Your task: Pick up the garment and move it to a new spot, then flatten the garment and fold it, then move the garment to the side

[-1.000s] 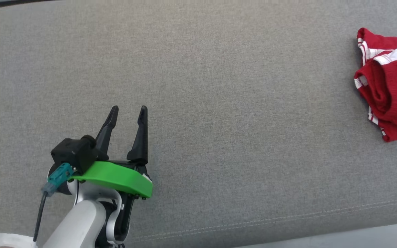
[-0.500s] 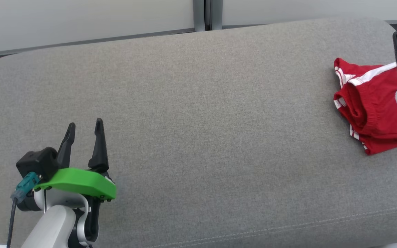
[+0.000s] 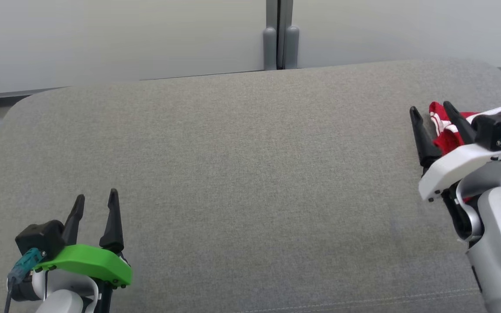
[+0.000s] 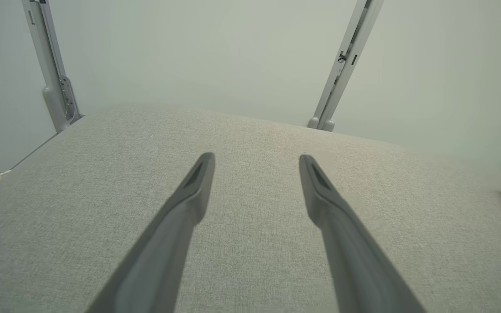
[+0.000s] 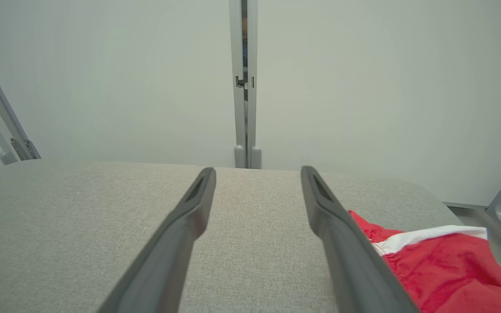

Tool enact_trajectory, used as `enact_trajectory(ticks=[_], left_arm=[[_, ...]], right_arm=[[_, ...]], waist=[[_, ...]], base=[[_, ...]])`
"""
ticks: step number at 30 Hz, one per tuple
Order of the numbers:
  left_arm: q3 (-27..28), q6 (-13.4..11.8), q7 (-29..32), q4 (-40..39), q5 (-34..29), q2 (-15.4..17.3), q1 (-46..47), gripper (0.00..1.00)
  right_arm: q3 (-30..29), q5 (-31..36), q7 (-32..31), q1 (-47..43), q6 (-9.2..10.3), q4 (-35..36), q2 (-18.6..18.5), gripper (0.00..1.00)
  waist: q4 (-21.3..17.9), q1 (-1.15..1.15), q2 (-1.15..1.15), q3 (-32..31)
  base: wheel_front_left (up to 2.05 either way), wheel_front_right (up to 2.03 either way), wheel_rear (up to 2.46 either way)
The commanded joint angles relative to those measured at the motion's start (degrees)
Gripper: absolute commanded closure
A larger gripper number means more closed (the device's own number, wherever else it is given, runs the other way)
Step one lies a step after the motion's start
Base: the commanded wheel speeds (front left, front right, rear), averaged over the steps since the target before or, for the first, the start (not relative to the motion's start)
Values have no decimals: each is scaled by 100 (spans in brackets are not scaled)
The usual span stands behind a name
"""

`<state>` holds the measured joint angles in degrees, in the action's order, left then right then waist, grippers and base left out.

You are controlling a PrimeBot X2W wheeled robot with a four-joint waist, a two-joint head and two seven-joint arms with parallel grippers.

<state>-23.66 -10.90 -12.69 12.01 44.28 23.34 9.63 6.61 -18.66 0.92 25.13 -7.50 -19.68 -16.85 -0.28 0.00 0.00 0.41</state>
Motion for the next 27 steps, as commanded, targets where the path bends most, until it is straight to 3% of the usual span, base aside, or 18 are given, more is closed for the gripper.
enact_trajectory(ticks=[1, 14, 27], left_arm=[[-17, 64, -26, 29, 45, 14, -111, 0], [-178, 153, -64, 9, 96, -32, -582, 0], [-157, 37, -154, -154, 20, -62, -905, 0]], right_arm=[[-43, 75, 76, -231, 2, 73, 188, 0], [-152, 433, 381, -1532, 2, 547, 1206, 0], [-210, 382, 363, -2443, 2, 1257, 1387, 0]], waist=[[138, 0, 0, -102], [260, 0, 0, -330], [205, 0, 0, -494]], base=[[0, 0, 0], [0, 0, 0], [0, 0, 0]])
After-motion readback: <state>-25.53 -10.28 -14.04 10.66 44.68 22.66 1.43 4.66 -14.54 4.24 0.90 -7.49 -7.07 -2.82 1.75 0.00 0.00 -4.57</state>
